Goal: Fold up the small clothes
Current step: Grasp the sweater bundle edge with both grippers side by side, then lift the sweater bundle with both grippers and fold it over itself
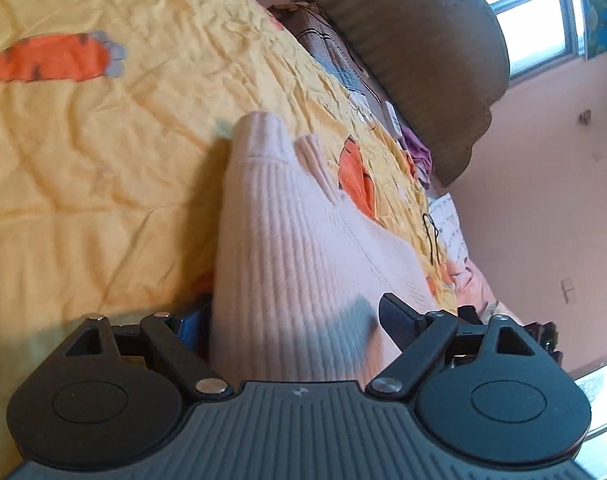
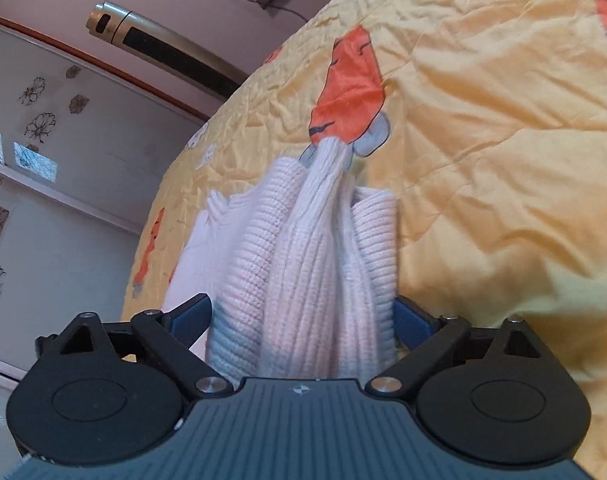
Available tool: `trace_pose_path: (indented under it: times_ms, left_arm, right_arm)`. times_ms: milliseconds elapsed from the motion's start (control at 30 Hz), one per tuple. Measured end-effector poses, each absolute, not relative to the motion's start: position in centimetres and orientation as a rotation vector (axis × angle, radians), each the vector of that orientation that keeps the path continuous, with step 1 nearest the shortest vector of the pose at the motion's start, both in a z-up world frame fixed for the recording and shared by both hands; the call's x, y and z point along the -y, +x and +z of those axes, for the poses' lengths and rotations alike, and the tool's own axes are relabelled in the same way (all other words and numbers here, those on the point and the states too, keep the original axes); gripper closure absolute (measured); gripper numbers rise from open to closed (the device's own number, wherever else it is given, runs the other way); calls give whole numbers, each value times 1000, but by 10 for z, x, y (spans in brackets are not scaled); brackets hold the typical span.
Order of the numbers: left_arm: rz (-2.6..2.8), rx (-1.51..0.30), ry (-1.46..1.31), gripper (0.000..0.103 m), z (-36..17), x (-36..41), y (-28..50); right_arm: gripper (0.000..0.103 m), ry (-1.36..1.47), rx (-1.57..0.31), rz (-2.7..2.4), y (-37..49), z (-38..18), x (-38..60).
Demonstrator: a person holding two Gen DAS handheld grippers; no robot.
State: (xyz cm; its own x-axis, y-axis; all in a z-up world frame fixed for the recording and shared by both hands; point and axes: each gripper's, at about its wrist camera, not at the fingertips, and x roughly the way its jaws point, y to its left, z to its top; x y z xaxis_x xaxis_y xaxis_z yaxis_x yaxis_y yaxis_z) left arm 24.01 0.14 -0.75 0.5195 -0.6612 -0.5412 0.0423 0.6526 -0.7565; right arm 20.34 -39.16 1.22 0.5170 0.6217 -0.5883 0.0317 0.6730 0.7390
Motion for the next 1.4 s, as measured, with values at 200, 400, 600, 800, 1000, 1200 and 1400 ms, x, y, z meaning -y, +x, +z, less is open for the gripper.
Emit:
trace_pose_path:
  times_ms: [200,400,600,800,1000,1200,1400]
  left_arm:
    - [-447,-953,-582,59,13,15,253]
    - [-453,-881,-472,62,66,-8,259]
    - [-272,-909,-426,62,58,-55,305]
    - [-252,-845,-581,39,30,-83,282]
    - [-327,-766,-675,21,30,-95,216]
    - [-360,-827,-770,17,-2,-86,210]
    - [-342,-860,-626,46,34,-80,211]
  right_arm:
    - [32,583,-918,434,206,17,357]
    - [43,572,-856,457,203,46,338]
    - [44,721,-825,526,252,51,302]
    - [38,759,-901,415,290,6,276]
    - [20,753,-873,460,245,30,304]
    - [7,592,-952,501,216,17,279]
    - [31,509,-908,491,198,27,262]
